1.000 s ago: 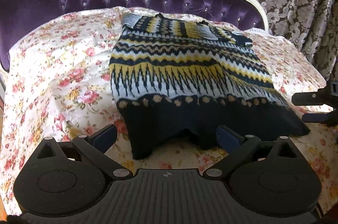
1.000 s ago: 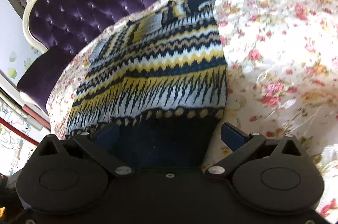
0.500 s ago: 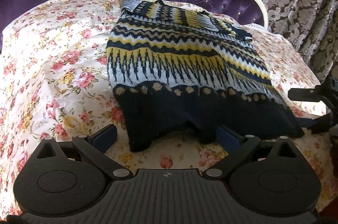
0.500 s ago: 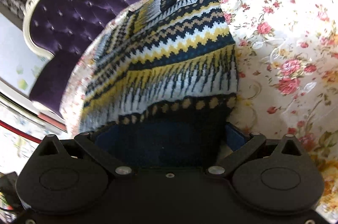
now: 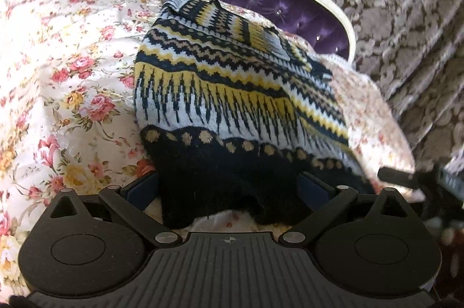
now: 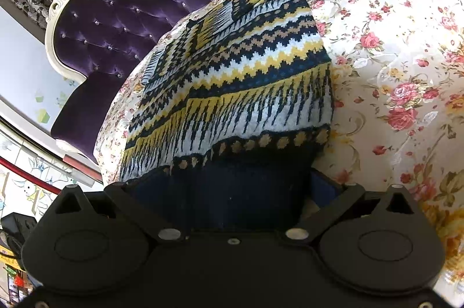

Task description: Fold small clothes

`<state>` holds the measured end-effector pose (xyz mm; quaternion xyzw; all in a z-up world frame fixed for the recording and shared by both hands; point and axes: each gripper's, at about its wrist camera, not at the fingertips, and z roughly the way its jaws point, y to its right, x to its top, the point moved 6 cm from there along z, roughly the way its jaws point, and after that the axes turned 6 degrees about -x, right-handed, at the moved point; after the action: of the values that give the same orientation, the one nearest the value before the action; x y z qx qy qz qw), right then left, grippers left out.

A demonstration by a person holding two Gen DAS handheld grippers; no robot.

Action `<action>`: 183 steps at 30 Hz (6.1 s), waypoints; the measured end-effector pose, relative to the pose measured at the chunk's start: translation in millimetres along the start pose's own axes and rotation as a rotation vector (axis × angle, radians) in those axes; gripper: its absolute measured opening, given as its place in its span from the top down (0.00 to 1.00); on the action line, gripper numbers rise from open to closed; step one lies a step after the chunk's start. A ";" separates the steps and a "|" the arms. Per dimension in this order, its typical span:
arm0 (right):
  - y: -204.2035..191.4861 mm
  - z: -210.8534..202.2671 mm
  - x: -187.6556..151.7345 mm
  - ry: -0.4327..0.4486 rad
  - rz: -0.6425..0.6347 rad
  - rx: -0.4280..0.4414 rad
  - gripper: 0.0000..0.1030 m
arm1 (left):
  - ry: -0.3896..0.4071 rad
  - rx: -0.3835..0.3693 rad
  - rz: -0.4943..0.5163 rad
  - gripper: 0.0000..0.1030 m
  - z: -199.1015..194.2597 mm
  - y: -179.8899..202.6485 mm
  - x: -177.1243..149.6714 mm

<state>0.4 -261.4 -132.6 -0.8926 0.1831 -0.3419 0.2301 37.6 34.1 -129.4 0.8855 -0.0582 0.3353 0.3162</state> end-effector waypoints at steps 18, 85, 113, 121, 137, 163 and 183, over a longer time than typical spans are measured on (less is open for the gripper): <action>13.3 -10.0 3.4 0.060 0.013 -0.020 0.81 | 0.054 0.029 -0.081 0.90 3.0 -21.8 11.3; 16.7 204.0 300.8 0.337 -0.072 -0.090 0.85 | 0.292 0.134 0.081 0.78 217.5 -43.8 279.3; 39.9 216.6 293.9 0.360 0.061 0.049 0.63 | 0.263 0.215 0.395 0.35 179.1 -22.6 248.5; 34.8 215.0 293.8 0.359 0.037 0.068 0.51 | 0.150 0.280 0.379 0.35 223.5 -35.8 258.0; -4.8 213.2 296.0 0.280 -0.184 0.050 0.00 | 0.177 0.354 0.266 0.35 192.3 -40.4 279.5; -27.3 165.5 213.8 0.188 -0.573 -0.350 0.00 | -0.033 0.354 0.410 0.32 194.6 -20.0 189.7; 12.9 158.1 195.3 0.135 -0.465 -0.365 0.00 | -0.030 0.399 0.392 0.28 197.3 -19.8 187.6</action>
<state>244.6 -321.5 -141.2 -0.9124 0.0471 -0.4054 -0.0314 297.9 -48.0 -134.9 0.9070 -0.1662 0.3816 0.0640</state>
